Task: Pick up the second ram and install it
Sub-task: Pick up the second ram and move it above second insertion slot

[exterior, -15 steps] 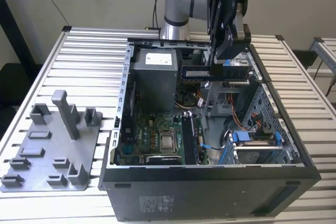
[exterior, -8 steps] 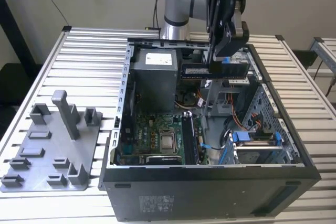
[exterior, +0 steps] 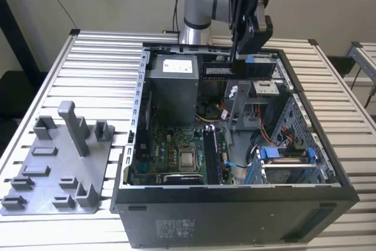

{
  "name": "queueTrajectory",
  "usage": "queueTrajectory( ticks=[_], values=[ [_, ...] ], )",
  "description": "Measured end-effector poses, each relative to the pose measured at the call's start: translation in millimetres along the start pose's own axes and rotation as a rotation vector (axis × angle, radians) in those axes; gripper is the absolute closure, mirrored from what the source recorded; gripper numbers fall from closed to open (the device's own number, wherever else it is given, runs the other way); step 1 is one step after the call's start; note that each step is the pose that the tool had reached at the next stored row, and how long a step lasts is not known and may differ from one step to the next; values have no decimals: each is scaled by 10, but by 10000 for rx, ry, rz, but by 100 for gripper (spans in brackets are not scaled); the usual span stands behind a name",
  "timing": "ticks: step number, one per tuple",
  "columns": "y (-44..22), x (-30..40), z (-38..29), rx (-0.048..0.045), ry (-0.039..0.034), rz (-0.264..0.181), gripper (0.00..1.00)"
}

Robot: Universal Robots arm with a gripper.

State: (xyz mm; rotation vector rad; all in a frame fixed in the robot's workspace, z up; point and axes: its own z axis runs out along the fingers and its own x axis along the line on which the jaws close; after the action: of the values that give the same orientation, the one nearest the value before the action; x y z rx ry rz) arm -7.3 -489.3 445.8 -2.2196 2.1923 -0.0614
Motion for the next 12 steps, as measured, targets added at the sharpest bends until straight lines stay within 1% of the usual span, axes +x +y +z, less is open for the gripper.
queueTrajectory(
  ticks=[2, 4, 7, 9, 12],
  values=[
    [-1, -21, 1, 0, -30, 0, 86],
    [0, -21, 1, 0, -73, 2, 86],
    [0, -42, 1, 1, -88, 5, 86],
    [-1, -82, 2, 1, -114, 4, 86],
    [-2, -146, 3, 2, -177, 7, 86]
  ],
)
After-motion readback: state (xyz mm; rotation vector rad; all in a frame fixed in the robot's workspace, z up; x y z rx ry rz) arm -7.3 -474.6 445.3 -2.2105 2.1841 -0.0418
